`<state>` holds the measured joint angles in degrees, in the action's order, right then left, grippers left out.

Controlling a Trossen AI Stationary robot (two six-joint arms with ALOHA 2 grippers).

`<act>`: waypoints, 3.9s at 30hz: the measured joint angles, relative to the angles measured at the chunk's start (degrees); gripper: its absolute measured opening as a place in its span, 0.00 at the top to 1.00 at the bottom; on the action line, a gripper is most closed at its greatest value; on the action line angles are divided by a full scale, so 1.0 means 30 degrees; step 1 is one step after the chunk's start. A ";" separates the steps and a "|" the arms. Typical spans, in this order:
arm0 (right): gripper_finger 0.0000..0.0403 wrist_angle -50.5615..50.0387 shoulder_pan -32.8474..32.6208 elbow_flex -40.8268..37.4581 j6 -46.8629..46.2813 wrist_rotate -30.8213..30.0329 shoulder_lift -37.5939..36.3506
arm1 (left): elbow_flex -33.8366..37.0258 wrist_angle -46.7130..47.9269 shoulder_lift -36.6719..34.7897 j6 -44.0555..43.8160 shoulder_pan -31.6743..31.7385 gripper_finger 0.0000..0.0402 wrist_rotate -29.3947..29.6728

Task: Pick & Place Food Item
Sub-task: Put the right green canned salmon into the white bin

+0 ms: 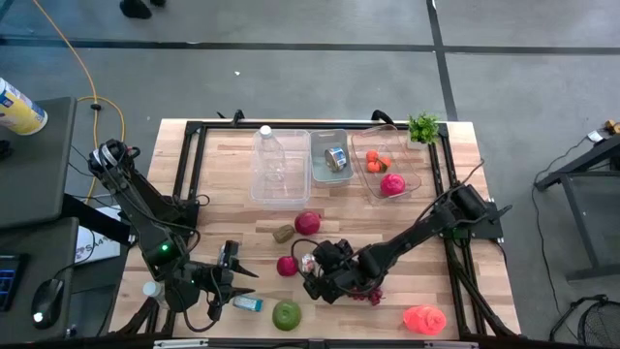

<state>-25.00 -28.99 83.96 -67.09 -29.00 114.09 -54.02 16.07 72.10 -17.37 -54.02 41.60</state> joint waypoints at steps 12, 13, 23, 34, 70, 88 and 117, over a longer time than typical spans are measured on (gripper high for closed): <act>0.12 0.0207 0.0138 0.0007 -0.0123 0.0263 0.0283 | 0.0000 0.0090 0.0000 0.0000 0.0001 0.62 0.0007; 0.12 0.0216 0.0138 0.0007 -0.0123 0.0258 0.0283 | 0.0000 0.0089 0.0000 0.0000 0.0001 0.62 0.0007; 0.12 0.0751 0.0473 0.0019 -0.0070 0.0581 0.1199 | 0.0000 0.0082 0.0000 -0.0007 0.0007 0.62 0.0007; 0.13 0.0440 0.0837 0.0007 -0.0203 0.1511 0.1478 | 0.0000 0.0082 0.0000 -0.0036 0.0007 0.62 0.0007; 0.66 -0.3632 -0.0210 0.0003 0.1430 -0.3262 -0.2333 | 0.0007 0.0152 0.0000 -0.0087 0.0000 0.62 -0.0018; 0.66 -0.8373 0.6282 0.0007 0.1372 -0.4431 -0.4941 | 0.0007 0.0063 0.0000 -0.0080 0.0005 0.62 0.0015; 0.51 -0.5392 1.2611 -0.0159 0.5255 -0.2897 -0.0759 | 0.0007 0.0079 0.0000 -0.1142 0.0000 0.62 -0.0022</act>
<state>-41.18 8.84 83.49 -51.33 -37.69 111.81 -54.00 16.31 72.10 -20.79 -54.02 41.54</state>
